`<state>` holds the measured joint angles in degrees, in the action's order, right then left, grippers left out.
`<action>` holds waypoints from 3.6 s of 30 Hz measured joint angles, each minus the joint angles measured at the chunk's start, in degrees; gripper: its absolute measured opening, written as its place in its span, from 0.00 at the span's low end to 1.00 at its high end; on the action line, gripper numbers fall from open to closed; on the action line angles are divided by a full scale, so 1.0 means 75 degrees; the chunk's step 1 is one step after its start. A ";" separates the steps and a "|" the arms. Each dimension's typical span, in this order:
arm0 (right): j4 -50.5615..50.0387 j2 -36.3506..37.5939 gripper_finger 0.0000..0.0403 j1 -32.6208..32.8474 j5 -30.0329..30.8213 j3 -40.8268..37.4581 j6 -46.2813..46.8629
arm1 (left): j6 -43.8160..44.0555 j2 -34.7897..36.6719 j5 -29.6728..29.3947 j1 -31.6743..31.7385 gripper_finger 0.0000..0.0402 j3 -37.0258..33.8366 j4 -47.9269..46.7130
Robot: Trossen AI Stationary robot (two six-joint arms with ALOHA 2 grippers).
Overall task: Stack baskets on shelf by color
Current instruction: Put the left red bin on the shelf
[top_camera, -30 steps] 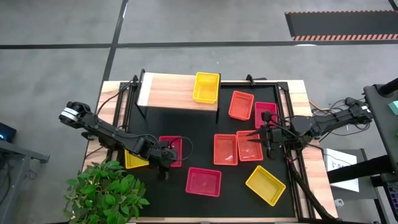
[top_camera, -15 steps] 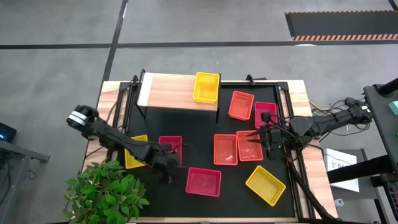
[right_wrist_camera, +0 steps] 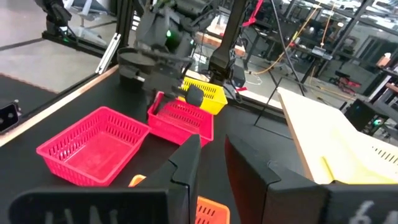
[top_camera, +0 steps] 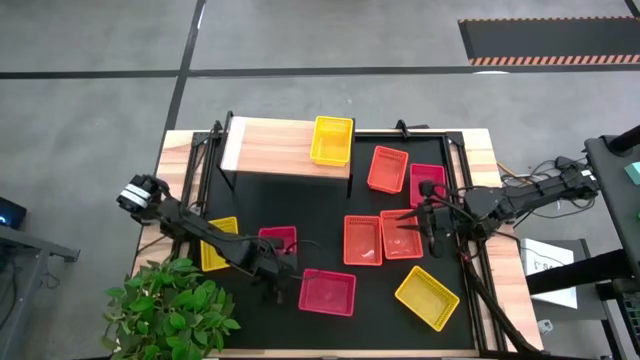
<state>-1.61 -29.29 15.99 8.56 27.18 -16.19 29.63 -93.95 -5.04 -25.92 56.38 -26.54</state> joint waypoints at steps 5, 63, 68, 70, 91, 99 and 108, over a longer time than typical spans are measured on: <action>0.0000 -0.0075 0.16 0.0000 0.0000 0.0000 0.0021 | 0.0000 0.0003 0.0045 -0.0026 0.00 0.0861 -0.0158; 0.0020 -0.0060 0.16 0.0000 0.0000 0.0000 0.0024 | -0.7349 0.2768 -0.2266 0.5074 0.00 0.1437 -0.3537; 0.0023 -0.0060 0.16 0.0000 0.0000 0.0003 0.0024 | -0.7486 0.2818 -0.1857 0.5570 0.00 0.1320 -0.3380; 0.0020 -0.0060 0.16 0.0001 0.0000 0.0003 0.0024 | -0.7541 0.2818 -0.1828 0.5695 0.00 0.1347 -0.3292; 0.0019 -0.0063 0.16 0.0003 0.0000 0.0003 0.0021 | -0.8048 0.2690 -0.1679 0.6459 0.00 0.1326 -0.3257; 0.0017 -0.0063 0.16 0.0001 0.0000 0.0003 0.0019 | -0.8064 0.2699 -0.1721 0.6636 0.11 0.1335 -0.3190; 0.0017 -0.0063 0.16 0.0000 0.0000 0.0003 0.0018 | -0.8003 0.2748 -0.1984 0.6640 0.26 0.1378 -0.3117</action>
<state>-1.48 -29.76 15.99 8.56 27.20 -16.05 -30.40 -73.34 -19.92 23.88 66.72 -49.92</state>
